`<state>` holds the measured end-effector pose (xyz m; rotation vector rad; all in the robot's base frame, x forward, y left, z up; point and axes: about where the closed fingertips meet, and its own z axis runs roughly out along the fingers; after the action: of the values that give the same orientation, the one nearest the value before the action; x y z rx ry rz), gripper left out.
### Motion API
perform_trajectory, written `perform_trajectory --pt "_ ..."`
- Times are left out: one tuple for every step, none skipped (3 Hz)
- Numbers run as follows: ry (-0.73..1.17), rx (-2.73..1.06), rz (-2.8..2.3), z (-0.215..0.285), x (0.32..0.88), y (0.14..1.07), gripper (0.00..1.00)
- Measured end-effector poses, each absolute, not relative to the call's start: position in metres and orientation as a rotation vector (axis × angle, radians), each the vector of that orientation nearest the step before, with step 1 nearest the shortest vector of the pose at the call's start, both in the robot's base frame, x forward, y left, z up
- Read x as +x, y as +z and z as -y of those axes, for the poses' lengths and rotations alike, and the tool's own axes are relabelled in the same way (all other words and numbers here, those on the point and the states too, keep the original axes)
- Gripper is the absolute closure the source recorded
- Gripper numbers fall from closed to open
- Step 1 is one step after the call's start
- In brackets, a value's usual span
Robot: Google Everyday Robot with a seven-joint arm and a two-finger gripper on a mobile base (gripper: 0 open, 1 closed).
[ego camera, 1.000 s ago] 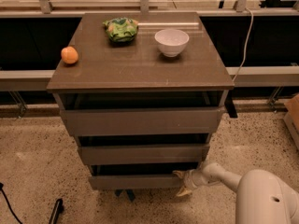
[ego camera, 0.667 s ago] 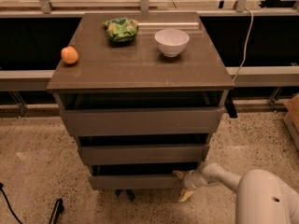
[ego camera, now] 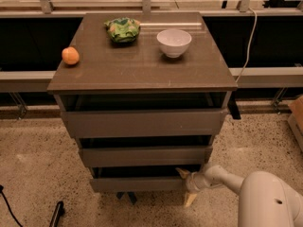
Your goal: Open bottom drawer
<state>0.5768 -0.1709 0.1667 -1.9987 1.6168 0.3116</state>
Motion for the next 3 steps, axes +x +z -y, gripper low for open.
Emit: perform_trajectory --pt "0.309 -2.025 -1.611 0.1673 0.5743 0.1649 0.07" --pt "0.317 -2.058 -1.607 0.1615 0.5719 0.163 0.25" --pt "0.346 -2.084 -1.6 0.1574 0.5683 0.1637 0.48"
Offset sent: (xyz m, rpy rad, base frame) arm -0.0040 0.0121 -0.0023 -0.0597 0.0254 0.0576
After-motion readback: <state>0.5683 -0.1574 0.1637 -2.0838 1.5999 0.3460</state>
